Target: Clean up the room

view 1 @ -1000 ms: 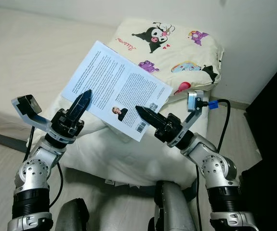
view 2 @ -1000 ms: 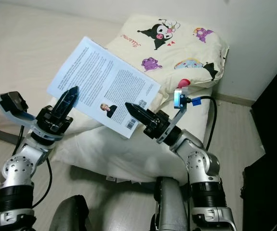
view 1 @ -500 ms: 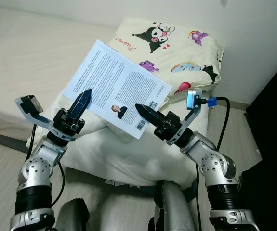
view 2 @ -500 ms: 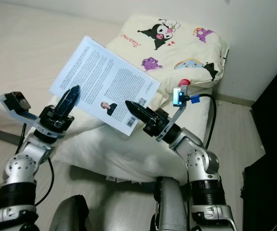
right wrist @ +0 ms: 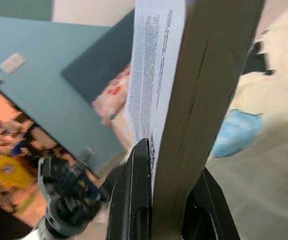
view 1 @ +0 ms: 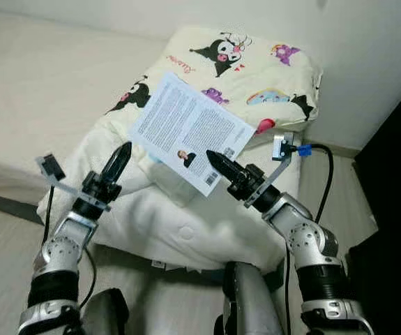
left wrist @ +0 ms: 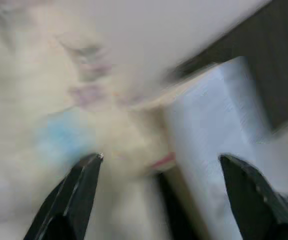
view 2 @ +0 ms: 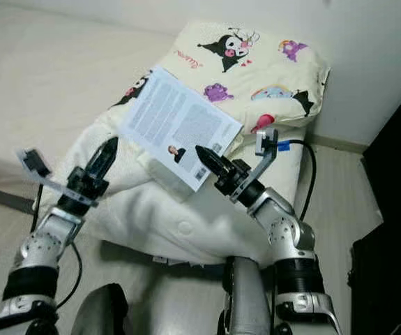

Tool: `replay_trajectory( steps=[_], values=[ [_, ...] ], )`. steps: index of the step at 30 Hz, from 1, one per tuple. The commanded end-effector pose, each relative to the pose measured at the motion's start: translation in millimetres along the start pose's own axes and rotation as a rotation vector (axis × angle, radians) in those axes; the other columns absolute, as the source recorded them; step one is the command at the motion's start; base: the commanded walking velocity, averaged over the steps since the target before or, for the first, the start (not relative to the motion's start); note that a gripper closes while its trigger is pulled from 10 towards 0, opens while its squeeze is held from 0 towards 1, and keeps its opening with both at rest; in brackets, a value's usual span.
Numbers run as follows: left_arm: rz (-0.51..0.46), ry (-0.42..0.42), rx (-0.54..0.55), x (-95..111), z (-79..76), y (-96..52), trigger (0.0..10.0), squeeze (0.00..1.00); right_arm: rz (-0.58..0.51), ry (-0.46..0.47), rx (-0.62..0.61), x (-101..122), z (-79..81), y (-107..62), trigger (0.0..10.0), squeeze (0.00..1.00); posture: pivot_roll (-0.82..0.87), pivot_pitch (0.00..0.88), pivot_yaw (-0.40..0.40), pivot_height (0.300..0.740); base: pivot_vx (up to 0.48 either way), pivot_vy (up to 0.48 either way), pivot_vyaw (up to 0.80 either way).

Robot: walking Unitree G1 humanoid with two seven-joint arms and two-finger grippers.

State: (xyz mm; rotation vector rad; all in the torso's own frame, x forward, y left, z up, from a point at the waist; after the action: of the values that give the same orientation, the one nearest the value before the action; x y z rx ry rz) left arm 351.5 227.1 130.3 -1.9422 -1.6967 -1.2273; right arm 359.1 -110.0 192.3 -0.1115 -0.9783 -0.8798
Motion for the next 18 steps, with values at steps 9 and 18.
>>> replay_trajectory(
  steps=[9,18],
  values=[
    [0.292,0.297,0.533,-29.7,63.4,-49.2,10.0,0.00,0.012,-0.052,-0.069,-8.7,-13.5,-4.0,0.0,0.00,-0.10,0.163,-0.039,0.560,0.000,0.000,0.00],
    [0.314,0.335,0.607,-37.7,69.3,-56.1,10.0,0.00,0.041,-0.052,-0.118,-23.4,-22.3,-7.7,0.0,0.00,-0.10,0.160,-0.038,0.595,-0.160,0.000,0.00]
  ],
)
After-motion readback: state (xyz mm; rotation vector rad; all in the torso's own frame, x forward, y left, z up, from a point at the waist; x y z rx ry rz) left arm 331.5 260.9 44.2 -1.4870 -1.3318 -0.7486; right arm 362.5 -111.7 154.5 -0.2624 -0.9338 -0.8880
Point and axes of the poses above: a point about 5 cm out from each wrist's last joint towards the gripper, its own y axis pointing out of the wrist towards the gripper, its own x axis along the axis of the wrist's last joint, z = x × y, the point moved 2 cm from there along y, pointing out of the wrist towards the gripper, and after that the axes turned 6 degrees about y, right-handed, at the moved point
